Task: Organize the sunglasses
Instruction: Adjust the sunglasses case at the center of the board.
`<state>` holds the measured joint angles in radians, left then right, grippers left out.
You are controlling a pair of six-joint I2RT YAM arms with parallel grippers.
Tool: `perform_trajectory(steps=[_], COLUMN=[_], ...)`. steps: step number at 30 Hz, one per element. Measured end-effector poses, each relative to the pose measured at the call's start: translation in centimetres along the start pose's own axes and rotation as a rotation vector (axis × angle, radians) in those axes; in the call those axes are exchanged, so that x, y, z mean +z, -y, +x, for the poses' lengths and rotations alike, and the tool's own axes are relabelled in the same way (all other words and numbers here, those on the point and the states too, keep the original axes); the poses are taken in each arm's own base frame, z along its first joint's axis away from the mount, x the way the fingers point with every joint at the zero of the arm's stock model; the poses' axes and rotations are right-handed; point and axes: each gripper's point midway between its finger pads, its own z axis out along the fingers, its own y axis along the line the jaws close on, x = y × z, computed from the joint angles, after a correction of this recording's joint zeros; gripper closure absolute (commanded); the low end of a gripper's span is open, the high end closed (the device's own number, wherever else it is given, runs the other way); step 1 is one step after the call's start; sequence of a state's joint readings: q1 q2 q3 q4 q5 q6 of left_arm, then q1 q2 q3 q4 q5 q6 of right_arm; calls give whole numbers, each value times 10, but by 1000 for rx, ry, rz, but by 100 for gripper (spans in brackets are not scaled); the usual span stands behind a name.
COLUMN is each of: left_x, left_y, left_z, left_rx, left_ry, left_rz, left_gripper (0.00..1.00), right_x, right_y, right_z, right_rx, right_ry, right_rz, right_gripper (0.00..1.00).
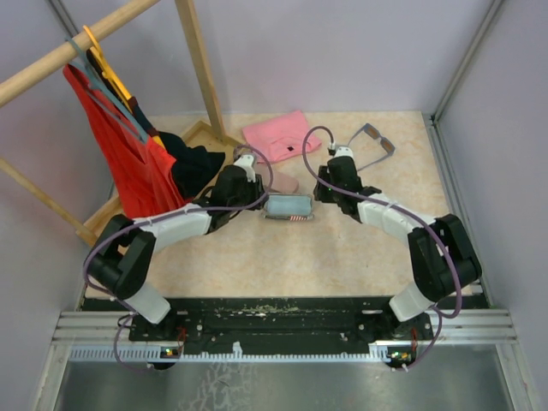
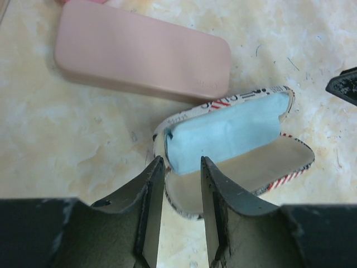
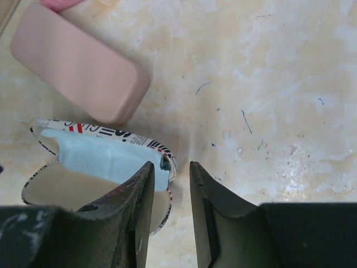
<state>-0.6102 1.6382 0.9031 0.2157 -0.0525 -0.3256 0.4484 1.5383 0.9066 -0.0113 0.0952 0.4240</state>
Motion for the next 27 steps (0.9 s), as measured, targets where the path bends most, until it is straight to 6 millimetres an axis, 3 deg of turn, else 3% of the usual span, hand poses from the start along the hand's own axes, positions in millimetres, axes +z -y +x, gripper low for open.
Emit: perform_trajectory(steps=[5,12,20,27], left_x=[-30,-74,-103,-111], left_y=[-4,-11,-22,-24], left_z=[1,20,49,48], left_rx=[-46,-129,-168,-168], left_ry=[15,11,-35,-30], left_rz=[-13,-24,-46,-54], left_gripper=[60,58,57,57], right_x=[5,35,69,69], right_y=[-2,-11,-4,-1], right_z=[-6,-21,1,12], right_rx=[-43,-95,-155,-185], right_ry=[-32,-66,-196,-258], right_rz=[13,18,58,58], right_gripper=[67,67,67,68])
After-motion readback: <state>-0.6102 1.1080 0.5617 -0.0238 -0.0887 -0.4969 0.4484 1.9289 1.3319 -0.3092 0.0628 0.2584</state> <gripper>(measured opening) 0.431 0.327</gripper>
